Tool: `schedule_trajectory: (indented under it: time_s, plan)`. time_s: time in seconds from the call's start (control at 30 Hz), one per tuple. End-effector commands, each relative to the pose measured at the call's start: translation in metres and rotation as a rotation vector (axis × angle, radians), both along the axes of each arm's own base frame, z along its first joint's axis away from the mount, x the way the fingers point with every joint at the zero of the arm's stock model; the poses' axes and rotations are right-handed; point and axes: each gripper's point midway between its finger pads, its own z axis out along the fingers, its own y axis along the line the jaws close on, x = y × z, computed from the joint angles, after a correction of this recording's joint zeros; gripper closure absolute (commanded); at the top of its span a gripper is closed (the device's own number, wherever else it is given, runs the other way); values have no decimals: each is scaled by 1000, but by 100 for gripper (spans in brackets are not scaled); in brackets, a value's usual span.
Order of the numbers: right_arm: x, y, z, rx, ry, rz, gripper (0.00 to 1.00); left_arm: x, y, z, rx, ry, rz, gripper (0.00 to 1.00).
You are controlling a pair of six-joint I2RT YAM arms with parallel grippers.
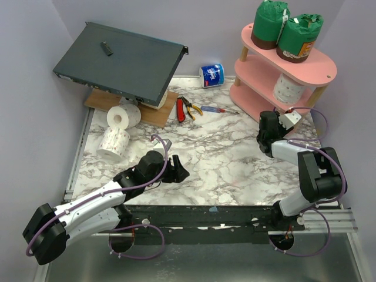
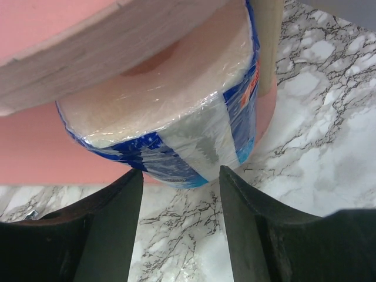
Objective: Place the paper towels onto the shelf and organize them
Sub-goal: Place the paper towel on the shelf.
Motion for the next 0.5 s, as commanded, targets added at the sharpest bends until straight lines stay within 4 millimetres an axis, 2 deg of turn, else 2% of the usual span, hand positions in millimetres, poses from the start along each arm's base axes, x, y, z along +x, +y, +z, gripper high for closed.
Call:
schedule_trajectory:
  time_s: [0.0,0.33,0.47]
  plan:
    - [7,-7,12,-20,-45,-36,42,4,2,-4,9,-14,19,36]
    - [-4,-2,17,21,-55,-4,37,4,2,-2,7,-19,15,36]
    - [-5,5,28,42,-54,48,23,4,1,-3,5,-19,12,36]
